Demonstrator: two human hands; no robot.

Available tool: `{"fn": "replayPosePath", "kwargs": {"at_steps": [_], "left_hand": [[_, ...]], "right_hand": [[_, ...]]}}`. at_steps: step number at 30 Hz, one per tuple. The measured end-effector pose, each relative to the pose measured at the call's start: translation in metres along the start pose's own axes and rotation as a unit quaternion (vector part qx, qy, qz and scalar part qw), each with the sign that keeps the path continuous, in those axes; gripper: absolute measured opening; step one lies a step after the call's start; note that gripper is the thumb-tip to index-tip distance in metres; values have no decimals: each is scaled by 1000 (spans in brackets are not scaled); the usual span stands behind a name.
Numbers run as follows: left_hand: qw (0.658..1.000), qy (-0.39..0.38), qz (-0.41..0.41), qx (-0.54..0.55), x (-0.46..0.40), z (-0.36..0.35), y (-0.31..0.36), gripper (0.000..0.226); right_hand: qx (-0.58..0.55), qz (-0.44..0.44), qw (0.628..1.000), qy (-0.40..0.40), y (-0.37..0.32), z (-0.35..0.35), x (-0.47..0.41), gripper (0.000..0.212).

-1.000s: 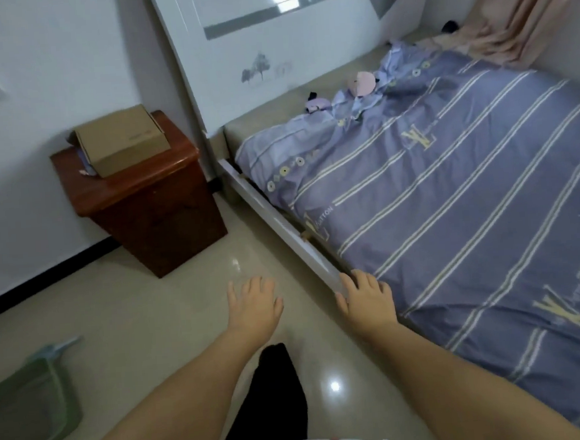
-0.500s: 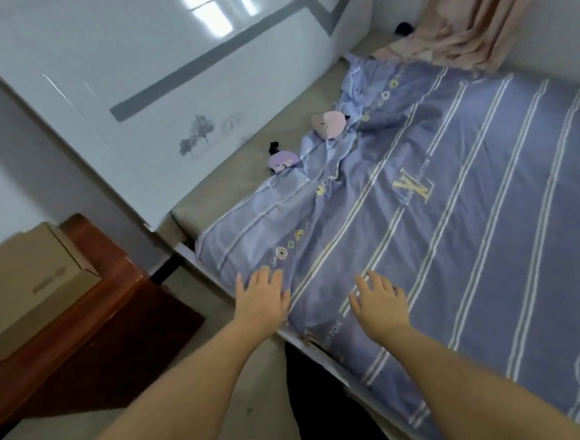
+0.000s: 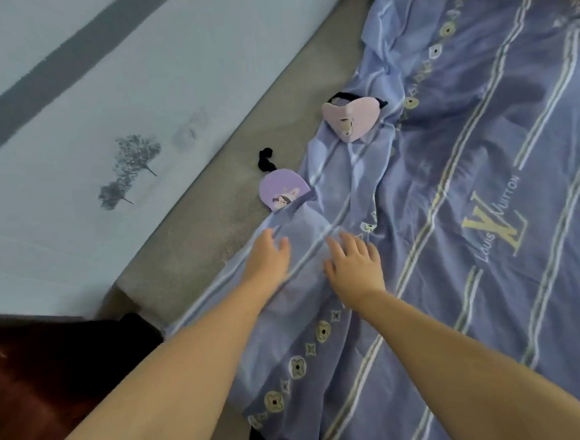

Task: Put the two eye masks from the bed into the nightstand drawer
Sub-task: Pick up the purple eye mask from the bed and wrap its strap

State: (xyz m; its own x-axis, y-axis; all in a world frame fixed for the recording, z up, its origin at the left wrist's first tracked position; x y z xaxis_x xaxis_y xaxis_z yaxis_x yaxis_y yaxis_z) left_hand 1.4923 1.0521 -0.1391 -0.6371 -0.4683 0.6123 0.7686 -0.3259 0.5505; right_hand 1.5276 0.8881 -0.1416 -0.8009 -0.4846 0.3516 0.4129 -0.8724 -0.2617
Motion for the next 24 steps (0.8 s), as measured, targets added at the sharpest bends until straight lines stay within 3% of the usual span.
{"fn": "replayPosePath", "kwargs": {"at_steps": [3, 6, 10, 12, 17, 19, 22, 24], "left_hand": [[992, 47, 37, 109, -65, -3, 13, 38], [968, 64, 103, 219, -114, -16, 4, 46], [916, 125, 130, 359, -141, -23, -7, 14], [926, 147, 93, 336, -143, -18, -2, 23], [954, 143, 16, 264, -136, -1, 11, 2], [948, 122, 54, 290, -142, -1, 13, 21], [955, 100, 143, 241, -155, -9, 16, 76], [970, 111, 148, 159, -167, -13, 20, 75]], "right_hand": [[-4, -16, 1000, 16, 4, -34, -33, 47], [-8, -16, 996, 92, 8, -60, -40, 42], [-8, 3, 986, 165, 13, -71, -40, 43], [-12, 0, 986, 167, 15, -74, -45, 42], [2, -17, 994, 112, 10, -70, -43, 45], [14, -27, 996, 80, 6, -67, -42, 44], [12, -27, 998, 61, 6, -68, -41, 45], [11, -23, 998, 62, 9, -72, -44, 46]]}}
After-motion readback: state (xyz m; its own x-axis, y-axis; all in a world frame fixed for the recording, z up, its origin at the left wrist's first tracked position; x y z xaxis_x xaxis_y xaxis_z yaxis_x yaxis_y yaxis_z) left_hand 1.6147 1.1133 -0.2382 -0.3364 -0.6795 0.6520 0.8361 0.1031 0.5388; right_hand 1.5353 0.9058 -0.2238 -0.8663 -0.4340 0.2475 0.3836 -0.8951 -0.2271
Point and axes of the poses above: each hand's wrist, its own x-axis away from the middle knuckle, its own z-axis out of the back of the hand, y = z × x, the point moved 7 cm from there along -x, towards the middle knuckle, and after that the axes turned 4 degrees about z, right-handed, at the moved point
